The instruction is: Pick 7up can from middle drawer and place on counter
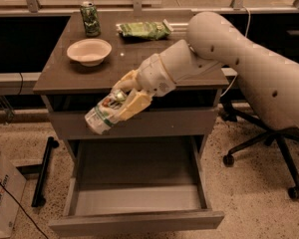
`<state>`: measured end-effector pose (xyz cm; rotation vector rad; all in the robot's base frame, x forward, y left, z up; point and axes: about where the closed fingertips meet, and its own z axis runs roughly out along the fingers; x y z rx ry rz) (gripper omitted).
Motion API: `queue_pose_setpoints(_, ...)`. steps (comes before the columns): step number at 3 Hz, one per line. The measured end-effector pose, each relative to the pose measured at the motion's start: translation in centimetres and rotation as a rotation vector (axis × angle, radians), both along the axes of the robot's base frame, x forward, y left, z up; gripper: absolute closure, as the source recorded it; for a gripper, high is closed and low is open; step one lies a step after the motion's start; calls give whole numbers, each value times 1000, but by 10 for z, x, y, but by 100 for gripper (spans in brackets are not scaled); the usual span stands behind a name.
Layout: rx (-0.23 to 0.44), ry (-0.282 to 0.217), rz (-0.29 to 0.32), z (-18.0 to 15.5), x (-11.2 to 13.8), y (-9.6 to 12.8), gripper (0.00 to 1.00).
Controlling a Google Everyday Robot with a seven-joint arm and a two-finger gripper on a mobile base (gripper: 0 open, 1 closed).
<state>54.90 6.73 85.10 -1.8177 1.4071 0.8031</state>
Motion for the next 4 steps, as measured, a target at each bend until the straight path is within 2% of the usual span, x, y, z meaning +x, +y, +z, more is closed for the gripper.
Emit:
queue_pose_setpoints(1,75,-74,-150,41,21,-38,100)
queue_pose_setpoints(2,109,-117,-255,69,37,-70,100)
queue_pose_setpoints(4,132,-148,-436,90,98,-140,100)
